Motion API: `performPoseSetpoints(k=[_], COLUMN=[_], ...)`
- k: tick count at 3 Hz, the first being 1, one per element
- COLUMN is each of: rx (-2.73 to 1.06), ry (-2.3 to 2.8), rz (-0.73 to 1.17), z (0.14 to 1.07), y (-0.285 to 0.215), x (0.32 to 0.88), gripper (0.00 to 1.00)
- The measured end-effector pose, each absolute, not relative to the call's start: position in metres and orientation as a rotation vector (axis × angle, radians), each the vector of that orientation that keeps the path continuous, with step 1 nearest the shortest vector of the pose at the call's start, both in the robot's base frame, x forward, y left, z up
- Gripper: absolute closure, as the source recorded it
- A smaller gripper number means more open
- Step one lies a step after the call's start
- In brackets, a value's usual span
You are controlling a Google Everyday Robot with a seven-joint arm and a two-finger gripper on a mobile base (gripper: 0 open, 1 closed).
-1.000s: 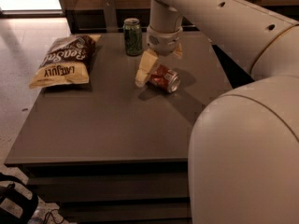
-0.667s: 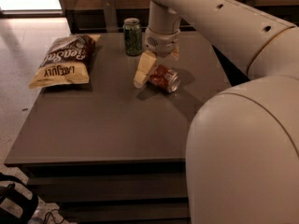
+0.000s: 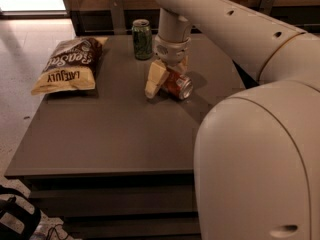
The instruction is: Place coke can upright
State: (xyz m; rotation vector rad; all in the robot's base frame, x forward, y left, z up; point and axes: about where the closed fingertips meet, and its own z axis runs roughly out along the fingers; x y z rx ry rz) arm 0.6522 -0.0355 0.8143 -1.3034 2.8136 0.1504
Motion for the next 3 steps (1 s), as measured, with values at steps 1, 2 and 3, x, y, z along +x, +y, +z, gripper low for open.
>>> performPoseSetpoints(k=[1,2,3], rx=[-1.284,-1.284,-1.284], ry=[2.844,2.844,2.844], rz=[0.149,0.149,0.149], z=[0.805,0.812,0.818], y=[-0.035,-0.035,-0.035], x=[0.653,0.653,0.653], gripper=[0.38,0.63,0.85])
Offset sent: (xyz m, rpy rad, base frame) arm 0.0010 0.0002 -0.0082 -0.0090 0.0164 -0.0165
